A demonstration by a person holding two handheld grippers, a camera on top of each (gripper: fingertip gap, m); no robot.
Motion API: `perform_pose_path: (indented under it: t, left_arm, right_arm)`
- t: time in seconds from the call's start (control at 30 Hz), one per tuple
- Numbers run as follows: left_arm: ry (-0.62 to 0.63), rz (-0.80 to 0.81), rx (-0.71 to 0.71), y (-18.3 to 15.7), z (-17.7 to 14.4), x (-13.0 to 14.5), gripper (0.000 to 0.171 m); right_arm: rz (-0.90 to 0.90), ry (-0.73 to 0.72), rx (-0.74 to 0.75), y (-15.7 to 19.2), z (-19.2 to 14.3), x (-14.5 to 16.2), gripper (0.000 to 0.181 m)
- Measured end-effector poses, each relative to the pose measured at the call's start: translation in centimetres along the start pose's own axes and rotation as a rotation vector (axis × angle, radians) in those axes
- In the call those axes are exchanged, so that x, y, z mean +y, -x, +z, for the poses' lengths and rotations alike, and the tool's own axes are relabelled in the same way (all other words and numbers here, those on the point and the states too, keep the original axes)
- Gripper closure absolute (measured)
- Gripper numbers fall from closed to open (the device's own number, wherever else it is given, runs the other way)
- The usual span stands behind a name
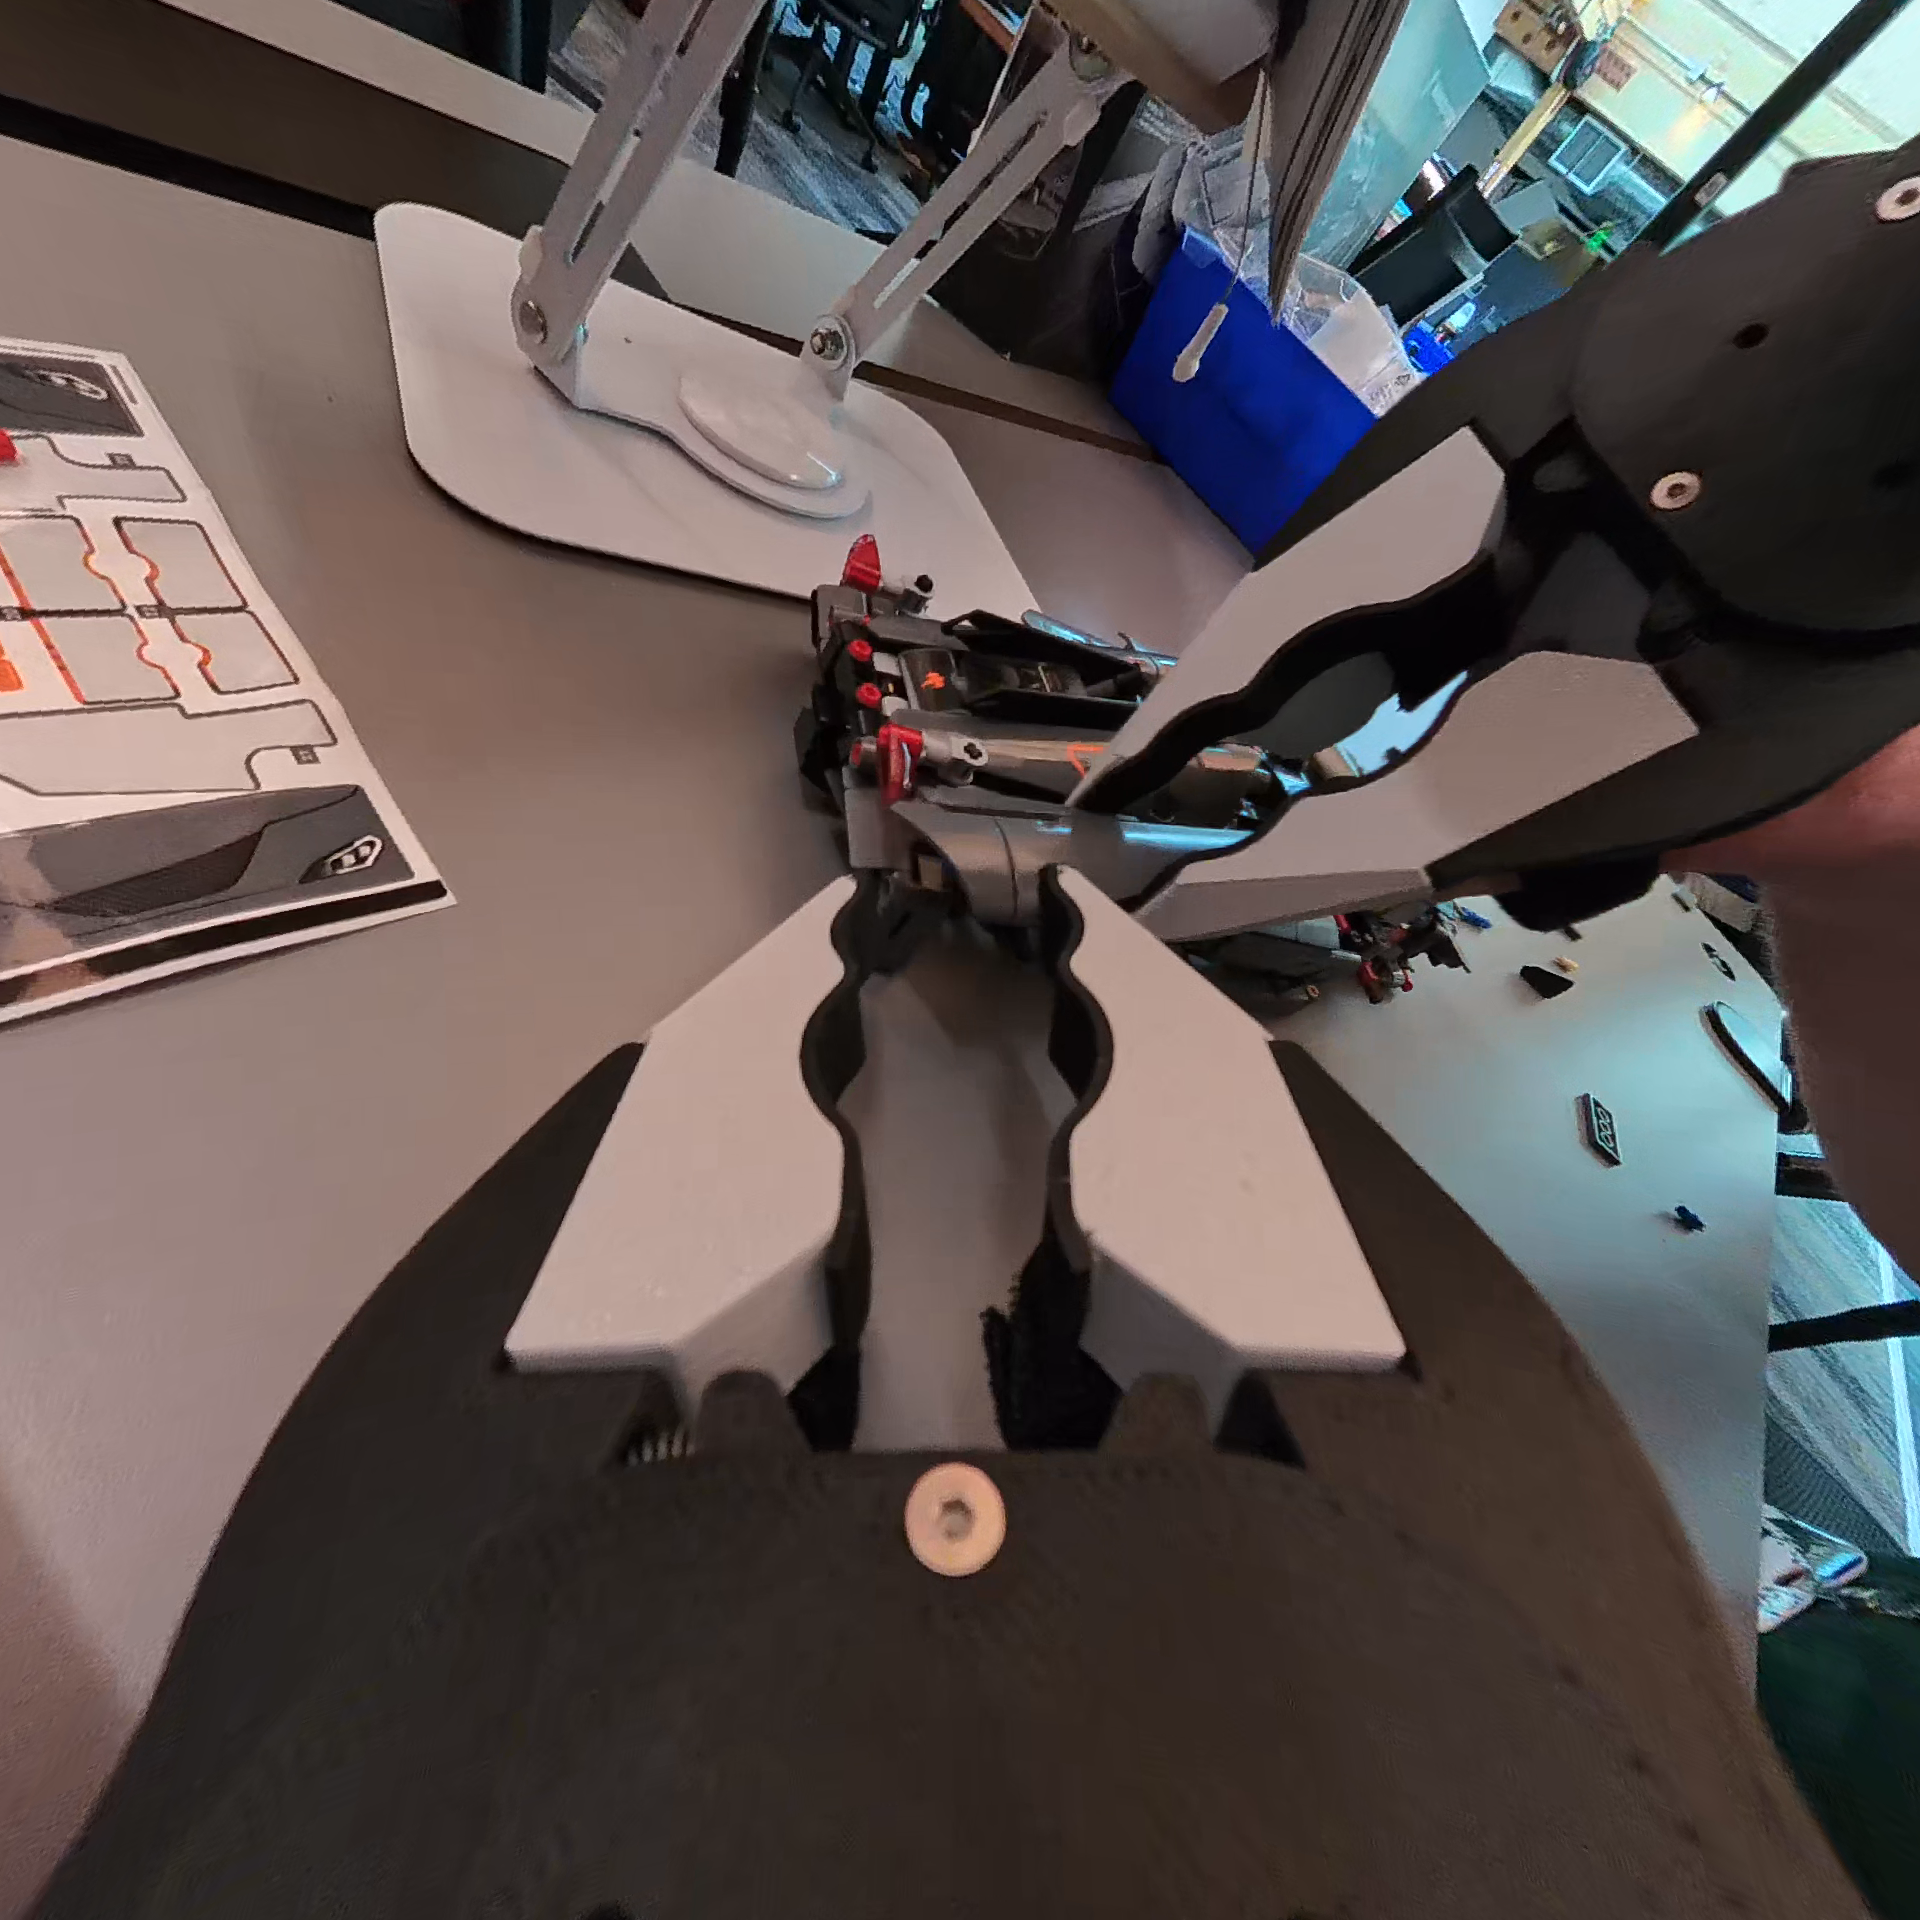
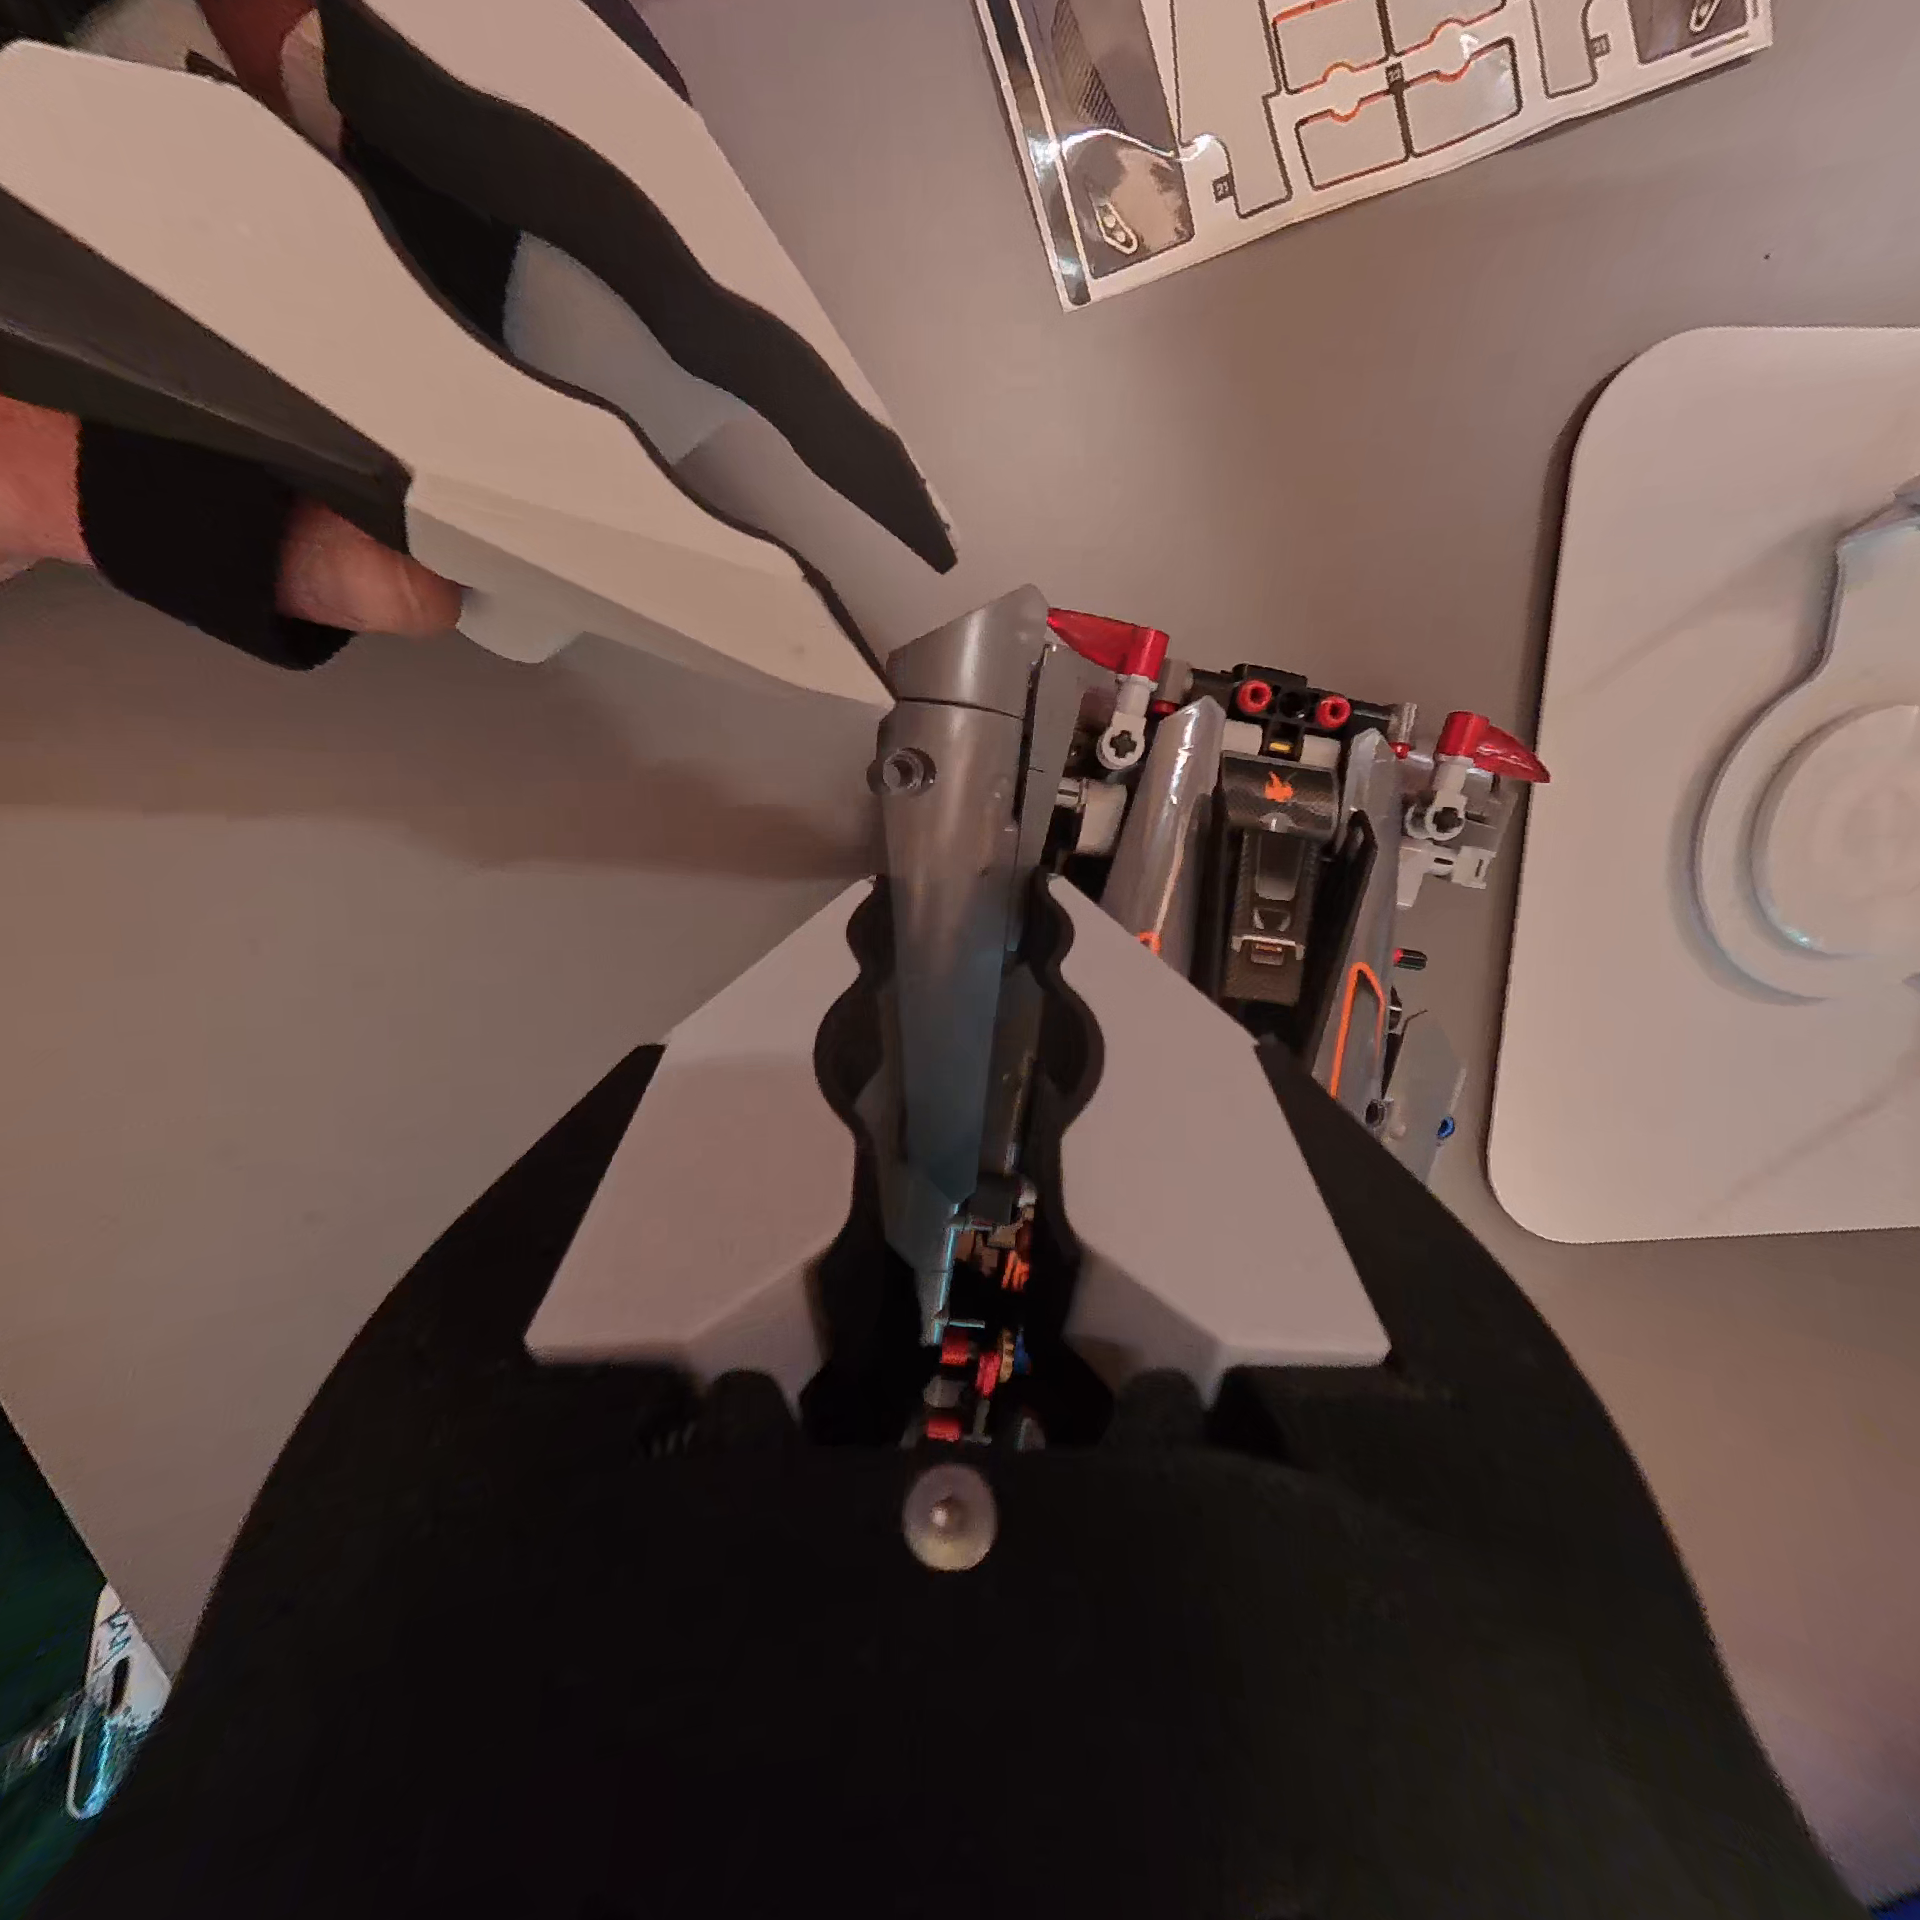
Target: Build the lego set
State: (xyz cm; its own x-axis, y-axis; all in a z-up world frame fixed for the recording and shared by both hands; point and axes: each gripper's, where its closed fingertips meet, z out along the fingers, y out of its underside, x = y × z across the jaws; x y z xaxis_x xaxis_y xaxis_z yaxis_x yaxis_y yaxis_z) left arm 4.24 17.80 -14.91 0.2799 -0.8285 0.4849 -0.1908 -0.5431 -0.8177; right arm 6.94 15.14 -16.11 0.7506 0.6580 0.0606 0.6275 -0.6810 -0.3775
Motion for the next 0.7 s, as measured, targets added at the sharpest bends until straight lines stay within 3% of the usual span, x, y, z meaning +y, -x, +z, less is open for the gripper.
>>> perform_pose_path:
  t: [0.17, 0.27, 0.3, 0.37, 0.53, 0.7]
  left_arm:
    - [-0.074, -0.009, 0.043, -0.3, -0.7, -1.0, 0.138]
    - [-0.167, -0.010, 0.107, -1.1, -1.4, -2.2, 0.130]
    - [-0.180, -0.020, 0.109, -1.0, -1.6, -2.3, 0.138]
    - [-0.212, -0.024, 0.138, -1.3, -1.9, -2.7, 0.137]
    - [-0.224, -0.022, 0.135, -1.2, -2.0, -2.9, 0.137]
    - [-0.220, -0.027, 0.137, -1.1, -2.0, -2.8, 0.137]
  right_arm:
    - [0.057, -0.096, -0.079, 0.1, -2.2, -0.5, 0.158]
    - [0.185, -0.238, -0.306, 0.6, -3.8, -1.3, 0.158]
    - [0.231, -0.300, -0.400, 0.7, -4.5, -1.6, 0.158]
    - [0.346, -0.437, -0.597, 0.5, -6.5, -2.2, 0.158]
    - [0.488, -0.659, -0.865, -0.8, -9.9, -2.5, 0.158]
    - [0.565, -0.772, -1.018, -1.0, -11.6, -2.9, 0.158]
